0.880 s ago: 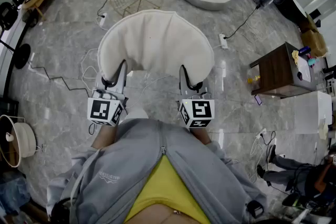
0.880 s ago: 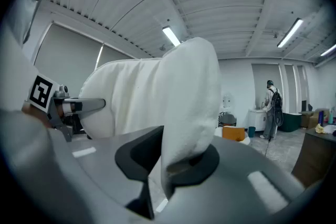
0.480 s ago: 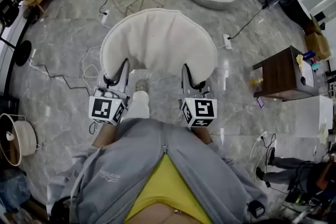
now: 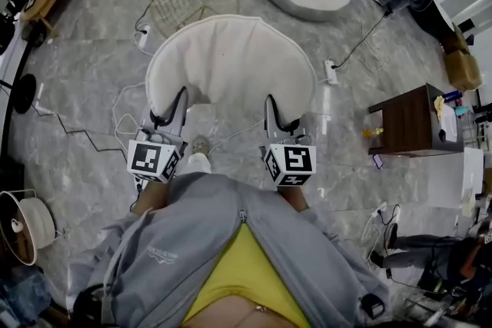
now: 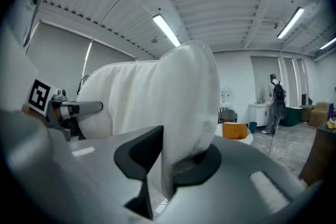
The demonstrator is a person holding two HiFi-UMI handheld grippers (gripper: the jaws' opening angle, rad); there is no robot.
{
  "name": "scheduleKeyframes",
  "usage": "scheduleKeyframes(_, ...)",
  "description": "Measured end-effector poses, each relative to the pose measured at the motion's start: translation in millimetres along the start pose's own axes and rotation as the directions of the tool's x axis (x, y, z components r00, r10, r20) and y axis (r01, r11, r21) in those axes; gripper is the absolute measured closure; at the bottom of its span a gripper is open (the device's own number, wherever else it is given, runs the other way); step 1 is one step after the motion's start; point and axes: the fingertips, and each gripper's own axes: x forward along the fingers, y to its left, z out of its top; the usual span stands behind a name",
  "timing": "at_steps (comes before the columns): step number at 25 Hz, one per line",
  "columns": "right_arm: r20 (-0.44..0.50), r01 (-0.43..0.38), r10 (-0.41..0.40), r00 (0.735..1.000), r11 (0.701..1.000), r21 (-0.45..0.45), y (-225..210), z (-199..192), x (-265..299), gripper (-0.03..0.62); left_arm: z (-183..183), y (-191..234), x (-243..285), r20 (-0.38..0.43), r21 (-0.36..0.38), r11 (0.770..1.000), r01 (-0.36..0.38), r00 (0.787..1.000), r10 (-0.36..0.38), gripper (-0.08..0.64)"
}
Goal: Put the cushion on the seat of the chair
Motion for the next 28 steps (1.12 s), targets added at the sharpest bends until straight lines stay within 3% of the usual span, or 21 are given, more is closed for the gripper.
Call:
scheduleKeyframes(9, 0.009, 0.024, -0.024, 1.000, 1.000, 0.011, -29.6, 26.0, 145.5, 0.520, -1.3, 97.0, 122.6, -0.017, -0.003, 0.999, 0.044, 0.999, -0.044, 0.497)
scheduleKeyframes(18, -0.012, 0.054, -0.054, 0.998, 0.999, 0.000, -35.8, 32.2, 218.7, 0.520, -15.2, 152.8, 180.4, -0.006, -0.041, 0.997, 0.070, 0.998, -0.070, 0.497)
scheduleKeyframes(22, -0.020, 0.030, -0.030, 0.999, 1.000, -0.011, -33.3, 34.2, 248.5, 0.520, -20.3, 173.8, 189.8, 0.000, -0.067, 0.997, 0.045, 0.999, -0.045, 0.497)
scheduleKeyframes(28, -0.003, -0.068, 0.068, 0.998, 0.997, -0.030, -24.5, 34.5, 309.8, 0.518, -30.3, 213.9, 200.3, 0.022, -0.072, 0.996, -0.051, 0.998, 0.052, 0.497)
